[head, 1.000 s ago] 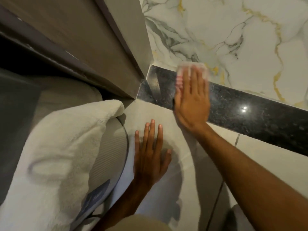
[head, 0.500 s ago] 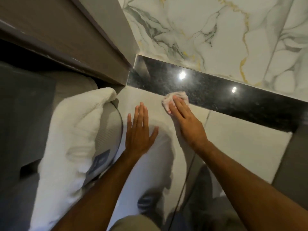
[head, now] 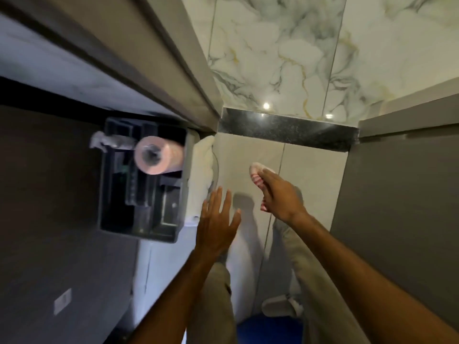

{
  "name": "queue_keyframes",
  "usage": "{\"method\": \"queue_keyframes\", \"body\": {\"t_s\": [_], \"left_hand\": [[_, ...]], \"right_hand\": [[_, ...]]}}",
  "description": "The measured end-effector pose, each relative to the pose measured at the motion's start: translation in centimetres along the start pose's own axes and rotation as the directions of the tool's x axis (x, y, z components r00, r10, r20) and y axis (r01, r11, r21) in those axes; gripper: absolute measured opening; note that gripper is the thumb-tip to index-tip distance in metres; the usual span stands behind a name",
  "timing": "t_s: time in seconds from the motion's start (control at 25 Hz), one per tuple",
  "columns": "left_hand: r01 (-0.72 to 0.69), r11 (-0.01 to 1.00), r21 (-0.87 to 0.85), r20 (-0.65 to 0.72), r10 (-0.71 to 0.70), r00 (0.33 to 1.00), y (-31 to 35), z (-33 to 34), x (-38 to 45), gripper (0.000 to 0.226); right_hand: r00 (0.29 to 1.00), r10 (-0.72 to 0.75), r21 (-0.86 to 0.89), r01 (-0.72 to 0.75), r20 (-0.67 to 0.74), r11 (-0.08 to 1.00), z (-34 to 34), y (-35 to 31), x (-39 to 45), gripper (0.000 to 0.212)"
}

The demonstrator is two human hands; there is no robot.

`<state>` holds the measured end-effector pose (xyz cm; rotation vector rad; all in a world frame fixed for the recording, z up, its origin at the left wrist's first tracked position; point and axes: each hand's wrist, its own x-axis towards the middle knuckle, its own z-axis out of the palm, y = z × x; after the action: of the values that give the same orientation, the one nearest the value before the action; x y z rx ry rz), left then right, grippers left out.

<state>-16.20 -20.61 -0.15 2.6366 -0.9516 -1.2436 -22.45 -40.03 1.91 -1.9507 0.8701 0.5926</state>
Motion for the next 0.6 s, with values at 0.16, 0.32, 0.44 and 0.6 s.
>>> {"method": "queue_keyframes", "body": {"t_s": [0.16,0.32,0.44,0.6], "left_hand": [[-0.098,0.995,0.034,-0.331,0.104,0.938,-5.1,-4.8,-7.6,0.059],[0.005,0.997,0.081,-0.456,0.033,0.890,-16.1,-9.2,-8.9,0.064],[-0.022,0.999,0.035,-0.460,0.035,0.887,-21.9,-10.9,-6.0,0.069],[-0.083,0.984,0.155,-0.418,0.142,0.897,-25.5,-8.5,-0.5,0.068]], "right_hand": [[0.993,-0.103,0.054,0.106,-0.055,0.993,2.7,-8.6,-5.6,0.056],[0.990,-0.121,0.176,0.133,-0.078,0.975,10.2,-15.5,-8.5,0.047],[0.995,-0.091,0.292,0.100,-0.044,0.951,17.6,-18.7,-8.0,0.041],[0.994,0.053,0.344,-0.018,-0.093,0.939,27.3,-19.4,-3.2,0.029]]}}
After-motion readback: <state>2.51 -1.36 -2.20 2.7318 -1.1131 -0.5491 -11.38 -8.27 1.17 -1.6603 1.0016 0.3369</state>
